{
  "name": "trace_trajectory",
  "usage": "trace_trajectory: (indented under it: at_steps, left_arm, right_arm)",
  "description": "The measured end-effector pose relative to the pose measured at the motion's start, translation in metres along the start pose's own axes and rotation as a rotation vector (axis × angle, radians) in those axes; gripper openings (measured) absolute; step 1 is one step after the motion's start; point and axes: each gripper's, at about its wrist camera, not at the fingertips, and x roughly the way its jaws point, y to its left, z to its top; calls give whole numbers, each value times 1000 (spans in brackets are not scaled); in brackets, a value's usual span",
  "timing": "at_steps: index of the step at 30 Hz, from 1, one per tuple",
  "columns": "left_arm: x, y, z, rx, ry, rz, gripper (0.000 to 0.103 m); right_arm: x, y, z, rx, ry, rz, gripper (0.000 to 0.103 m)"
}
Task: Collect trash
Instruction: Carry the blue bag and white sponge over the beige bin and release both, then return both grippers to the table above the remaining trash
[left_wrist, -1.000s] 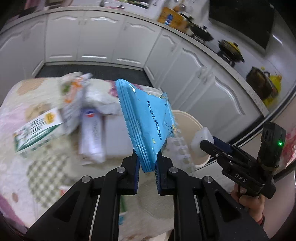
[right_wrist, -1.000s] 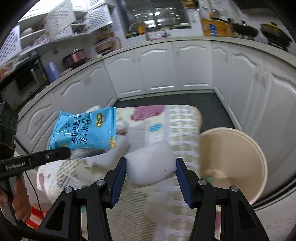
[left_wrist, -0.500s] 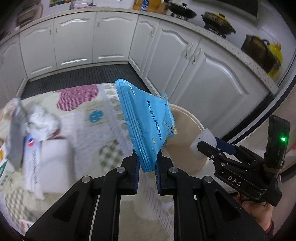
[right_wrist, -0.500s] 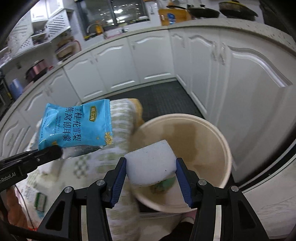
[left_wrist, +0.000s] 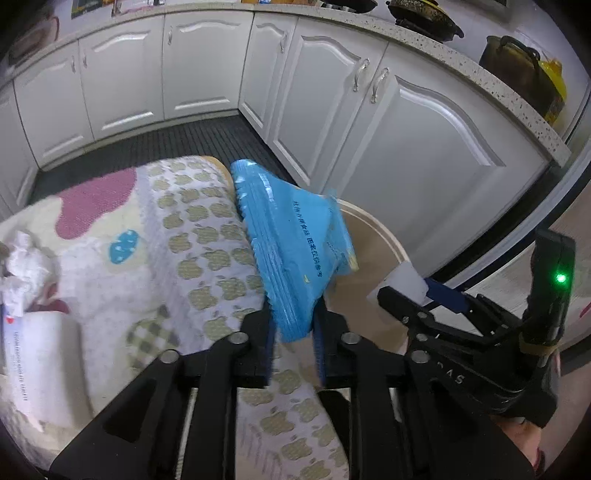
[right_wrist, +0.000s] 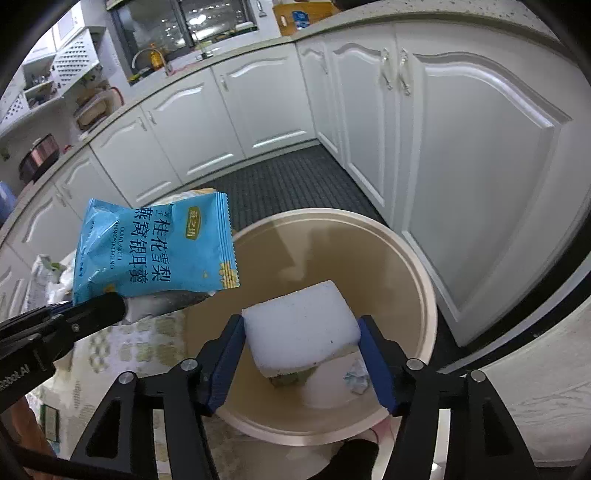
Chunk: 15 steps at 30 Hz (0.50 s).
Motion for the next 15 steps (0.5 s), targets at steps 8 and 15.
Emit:
trace_trajectory:
  at_steps: [8,15]
  left_arm:
    - [-5,4,-6,-38,13,-7,56]
    - [-21,9,-14,-25,-2,54,56]
  right_arm:
    - [-1,-11,-7,29,25,6,70]
    - [-8,-3,-14,25,27,30,70]
